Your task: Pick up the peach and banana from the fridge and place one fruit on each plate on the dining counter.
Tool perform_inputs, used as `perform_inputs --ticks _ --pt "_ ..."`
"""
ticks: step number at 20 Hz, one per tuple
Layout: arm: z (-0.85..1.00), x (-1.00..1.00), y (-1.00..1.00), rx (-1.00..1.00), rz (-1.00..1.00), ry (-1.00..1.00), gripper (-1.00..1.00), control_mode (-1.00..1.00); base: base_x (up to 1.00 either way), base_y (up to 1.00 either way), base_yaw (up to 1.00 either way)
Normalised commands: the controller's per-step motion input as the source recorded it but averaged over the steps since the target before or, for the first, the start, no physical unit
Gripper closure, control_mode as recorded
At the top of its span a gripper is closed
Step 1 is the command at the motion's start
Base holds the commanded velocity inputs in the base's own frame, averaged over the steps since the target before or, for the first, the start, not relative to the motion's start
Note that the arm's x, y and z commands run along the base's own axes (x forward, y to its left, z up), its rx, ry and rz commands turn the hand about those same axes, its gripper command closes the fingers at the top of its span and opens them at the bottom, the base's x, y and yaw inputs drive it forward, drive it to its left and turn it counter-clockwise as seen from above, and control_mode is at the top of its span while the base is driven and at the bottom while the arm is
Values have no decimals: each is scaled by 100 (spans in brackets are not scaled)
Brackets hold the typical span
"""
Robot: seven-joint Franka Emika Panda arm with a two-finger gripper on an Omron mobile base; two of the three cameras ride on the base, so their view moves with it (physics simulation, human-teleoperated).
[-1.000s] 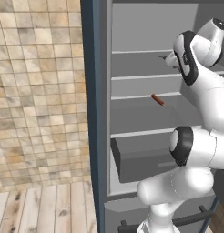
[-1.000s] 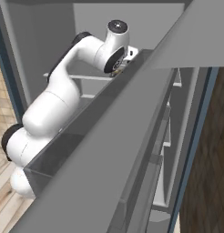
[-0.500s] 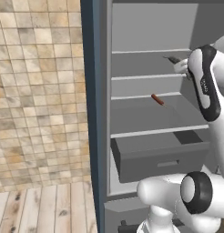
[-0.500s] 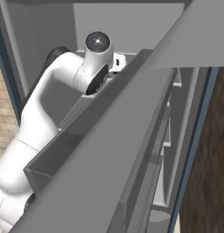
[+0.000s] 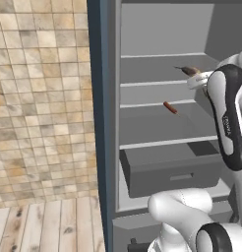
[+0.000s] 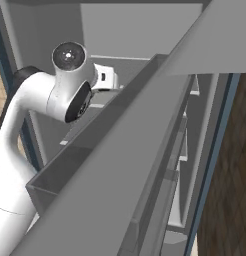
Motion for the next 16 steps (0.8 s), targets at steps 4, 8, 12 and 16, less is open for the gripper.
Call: perform_inputs --ticks 4,8,12,16 --pt "2 -62 35 0 0 0 100 -100 0 0 0" --pt "-10 -64 14 0 0 -2 100 -100 0 0 0" --pt "-5 -78 0 0 -1 -14 100 -100 0 0 0" --pt "0 -75 0 0 -2 -8 100 -100 0 0 0"
